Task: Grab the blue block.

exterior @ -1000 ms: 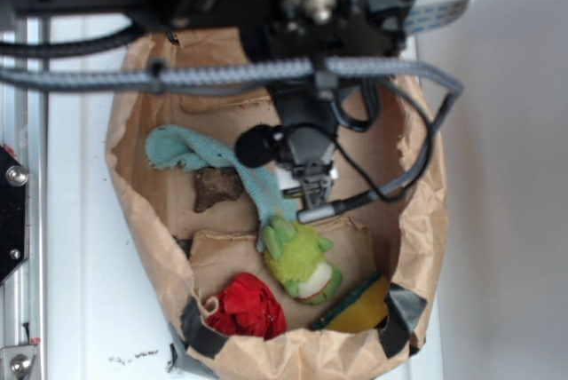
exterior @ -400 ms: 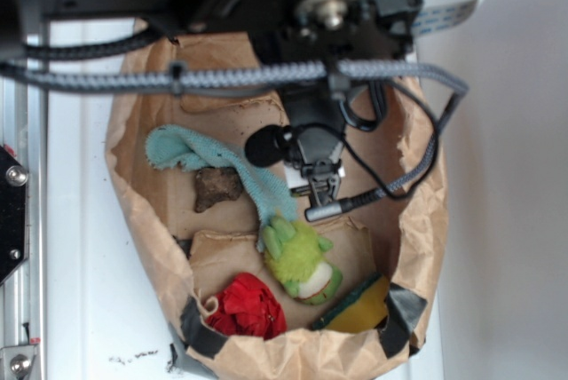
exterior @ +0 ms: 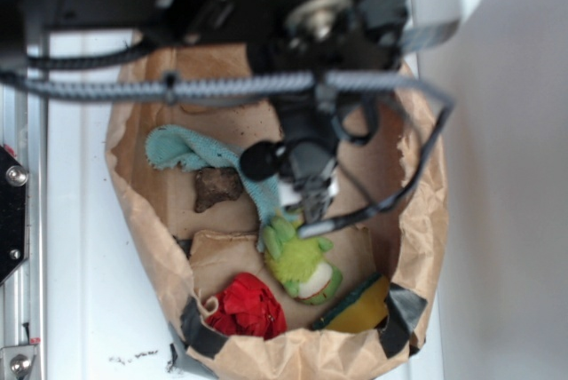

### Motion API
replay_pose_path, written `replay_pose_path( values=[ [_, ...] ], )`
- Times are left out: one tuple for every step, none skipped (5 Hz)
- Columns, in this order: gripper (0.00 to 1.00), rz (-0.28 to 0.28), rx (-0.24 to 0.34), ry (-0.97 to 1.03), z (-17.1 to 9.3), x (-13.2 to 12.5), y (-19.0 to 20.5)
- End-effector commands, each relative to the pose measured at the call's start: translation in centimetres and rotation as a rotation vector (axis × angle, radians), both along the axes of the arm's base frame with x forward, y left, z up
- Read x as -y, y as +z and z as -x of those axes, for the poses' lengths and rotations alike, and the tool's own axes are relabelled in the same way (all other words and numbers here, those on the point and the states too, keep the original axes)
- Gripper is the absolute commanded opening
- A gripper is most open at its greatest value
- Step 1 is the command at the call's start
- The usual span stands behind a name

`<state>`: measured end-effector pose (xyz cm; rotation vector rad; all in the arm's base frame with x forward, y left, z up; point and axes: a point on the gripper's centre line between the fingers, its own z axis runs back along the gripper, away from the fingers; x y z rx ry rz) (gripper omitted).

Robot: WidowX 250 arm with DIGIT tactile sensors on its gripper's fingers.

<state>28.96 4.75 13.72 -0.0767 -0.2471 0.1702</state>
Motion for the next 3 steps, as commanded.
replay_pose_path(
  values=[
    [1.00, -0.027, -0.015, 0.024, -1.1, -1.6, -2.3],
    [1.00, -0.092, -0.027, 0.092, -2.8, -2.9, -4.3],
    [1.00, -0.111, -0.030, 0.099, -2.2, -3.6, -4.6]
  ],
)
